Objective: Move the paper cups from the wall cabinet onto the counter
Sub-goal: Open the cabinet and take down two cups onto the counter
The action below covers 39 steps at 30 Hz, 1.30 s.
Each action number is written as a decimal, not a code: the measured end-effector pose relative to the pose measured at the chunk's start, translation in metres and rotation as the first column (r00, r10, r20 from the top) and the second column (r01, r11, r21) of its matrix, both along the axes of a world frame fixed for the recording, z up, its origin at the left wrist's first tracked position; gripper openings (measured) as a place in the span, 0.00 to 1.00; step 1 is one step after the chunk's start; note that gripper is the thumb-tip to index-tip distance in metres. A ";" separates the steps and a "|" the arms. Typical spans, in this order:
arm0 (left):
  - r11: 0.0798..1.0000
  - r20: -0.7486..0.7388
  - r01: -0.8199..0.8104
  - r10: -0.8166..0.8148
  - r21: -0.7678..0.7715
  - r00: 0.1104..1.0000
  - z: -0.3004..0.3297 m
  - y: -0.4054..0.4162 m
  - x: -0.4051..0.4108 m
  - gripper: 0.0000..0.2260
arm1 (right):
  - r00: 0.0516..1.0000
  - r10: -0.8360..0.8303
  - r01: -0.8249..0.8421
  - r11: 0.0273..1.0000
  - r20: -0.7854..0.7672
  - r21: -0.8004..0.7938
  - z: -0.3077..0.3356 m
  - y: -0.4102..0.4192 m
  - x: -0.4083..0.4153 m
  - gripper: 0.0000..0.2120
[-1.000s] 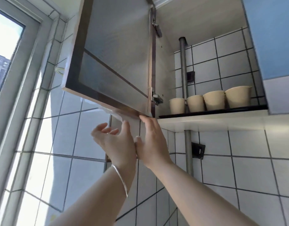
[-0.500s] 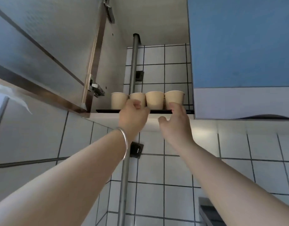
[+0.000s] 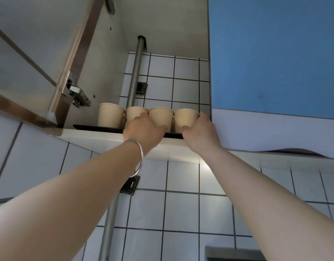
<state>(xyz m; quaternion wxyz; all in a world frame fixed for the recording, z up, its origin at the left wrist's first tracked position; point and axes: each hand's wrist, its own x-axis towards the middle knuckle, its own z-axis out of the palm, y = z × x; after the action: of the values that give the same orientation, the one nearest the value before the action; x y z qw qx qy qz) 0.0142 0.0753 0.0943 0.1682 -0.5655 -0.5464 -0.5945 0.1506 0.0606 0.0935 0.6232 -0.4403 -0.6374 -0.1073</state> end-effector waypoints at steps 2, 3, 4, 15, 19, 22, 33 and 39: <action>0.997 0.013 -0.056 0.057 -0.051 0.998 0.006 0.002 0.000 0.22 | 1.000 -0.014 0.013 0.997 -0.014 -0.072 0.012 0.006 -0.001 0.26; 0.995 0.017 -0.073 0.074 -0.069 0.997 0.008 0.004 0.000 0.21 | 0.999 -0.024 0.021 0.992 -0.023 -0.124 0.017 0.007 -0.002 0.29; 0.993 0.018 -0.087 0.088 -0.084 0.996 0.010 0.005 0.000 0.21 | 0.999 -0.024 0.018 0.986 -0.038 -0.168 0.022 0.009 -0.004 0.33; 0.966 0.027 -0.163 0.172 -0.200 0.985 0.018 0.016 0.014 0.18 | 0.957 0.034 0.086 0.915 0.287 -0.395 0.054 0.002 -0.016 0.14; 0.975 0.094 -0.100 0.120 -0.199 0.988 0.021 0.012 0.018 0.18 | 0.973 0.105 -0.015 0.918 0.206 -0.396 0.054 0.009 -0.014 0.18; 0.983 0.117 -0.095 0.114 -0.160 0.986 0.024 0.007 0.018 0.25 | 0.978 0.208 -0.198 0.887 -0.021 -0.418 0.055 0.009 -0.007 0.23; 0.979 0.336 0.187 -0.202 0.076 0.920 0.040 -0.051 0.026 0.43 | 0.793 0.540 -0.597 0.780 -0.282 -0.186 0.050 -0.027 0.007 0.37; 0.914 0.417 0.359 -0.405 0.187 0.814 0.017 -0.093 0.021 0.35 | 0.567 0.736 -0.820 0.546 -0.371 -0.170 0.021 -0.062 0.011 0.39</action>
<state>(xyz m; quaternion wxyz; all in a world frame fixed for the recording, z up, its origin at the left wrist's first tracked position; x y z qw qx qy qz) 0.0350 -0.0180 0.1111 -0.0569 -0.5027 -0.4152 -0.7561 0.1614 -0.0018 0.1146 0.5999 -0.2140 -0.6886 0.3467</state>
